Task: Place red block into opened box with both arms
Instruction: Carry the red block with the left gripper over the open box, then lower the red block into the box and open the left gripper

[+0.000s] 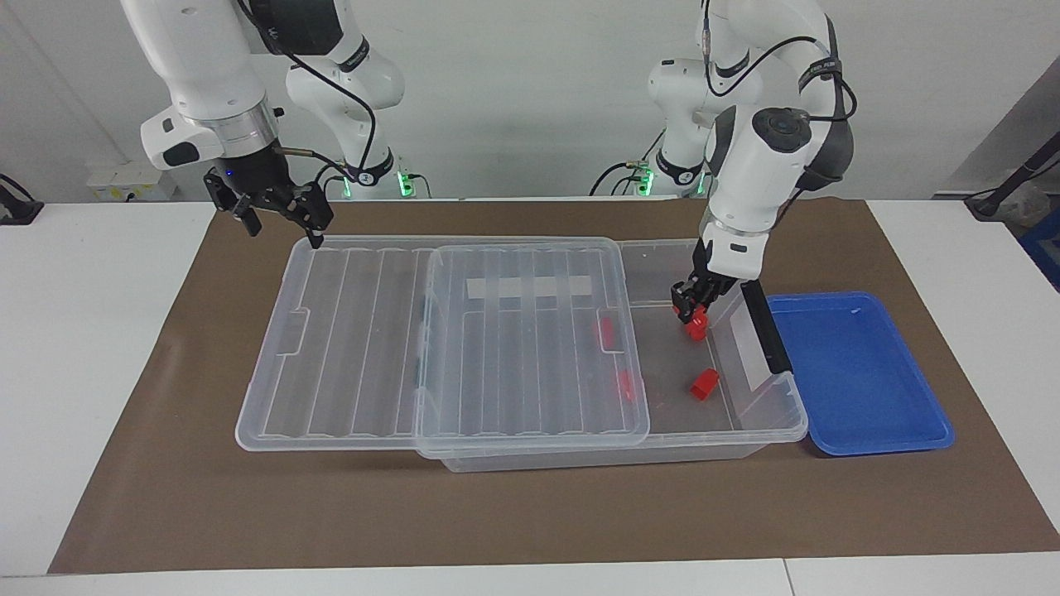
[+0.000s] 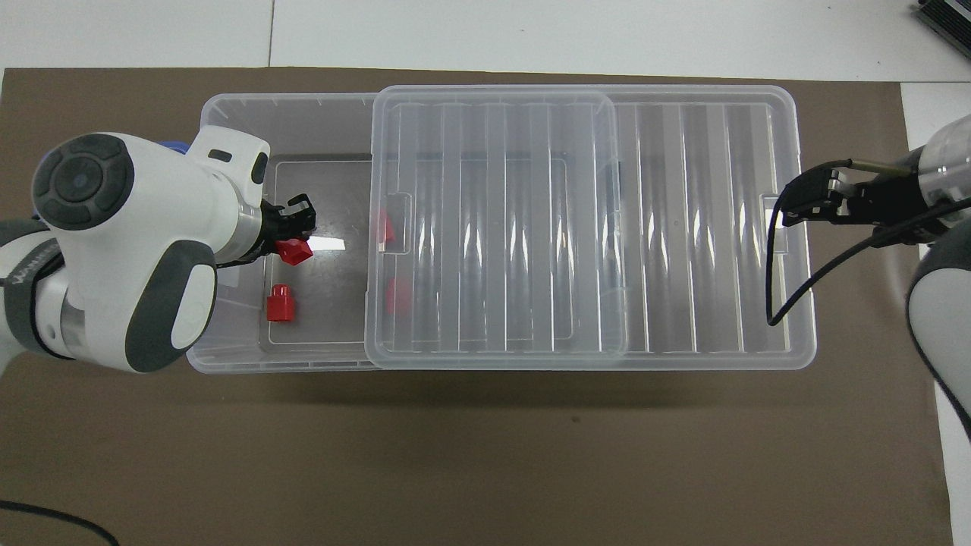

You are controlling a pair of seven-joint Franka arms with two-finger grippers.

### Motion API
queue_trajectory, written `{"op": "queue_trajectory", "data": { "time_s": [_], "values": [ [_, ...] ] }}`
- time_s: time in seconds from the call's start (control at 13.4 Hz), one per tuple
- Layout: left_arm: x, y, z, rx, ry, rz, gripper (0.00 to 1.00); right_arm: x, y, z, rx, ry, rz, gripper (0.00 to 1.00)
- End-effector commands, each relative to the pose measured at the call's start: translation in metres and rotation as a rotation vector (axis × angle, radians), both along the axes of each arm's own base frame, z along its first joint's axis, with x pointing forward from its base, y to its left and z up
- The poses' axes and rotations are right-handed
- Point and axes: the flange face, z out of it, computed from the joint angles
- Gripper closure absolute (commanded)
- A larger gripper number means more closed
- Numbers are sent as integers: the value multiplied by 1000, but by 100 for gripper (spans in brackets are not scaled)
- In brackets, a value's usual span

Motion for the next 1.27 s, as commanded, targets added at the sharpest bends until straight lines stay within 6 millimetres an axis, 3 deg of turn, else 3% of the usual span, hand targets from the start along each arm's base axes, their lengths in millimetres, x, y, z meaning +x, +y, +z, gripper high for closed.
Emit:
{"op": "queue_trajectory", "data": {
  "time_s": [0.0, 0.22, 0.52, 1.2],
  "values": [
    [-21, 0, -20, 19, -31, -35, 100, -14, -12, -6, 17, 20, 24, 0],
    [-34, -10, -60, 30, -71, -74, 100, -17, -14, -10, 18, 26, 27, 0],
    [-22, -23, -103, 113, -119, -103, 100, -23, -14, -8, 27, 36, 24, 0],
    [-18, -28, -142, 130, -131, -135, 100, -30, -12, 0, 49, 23, 88, 0]
  ]
}}
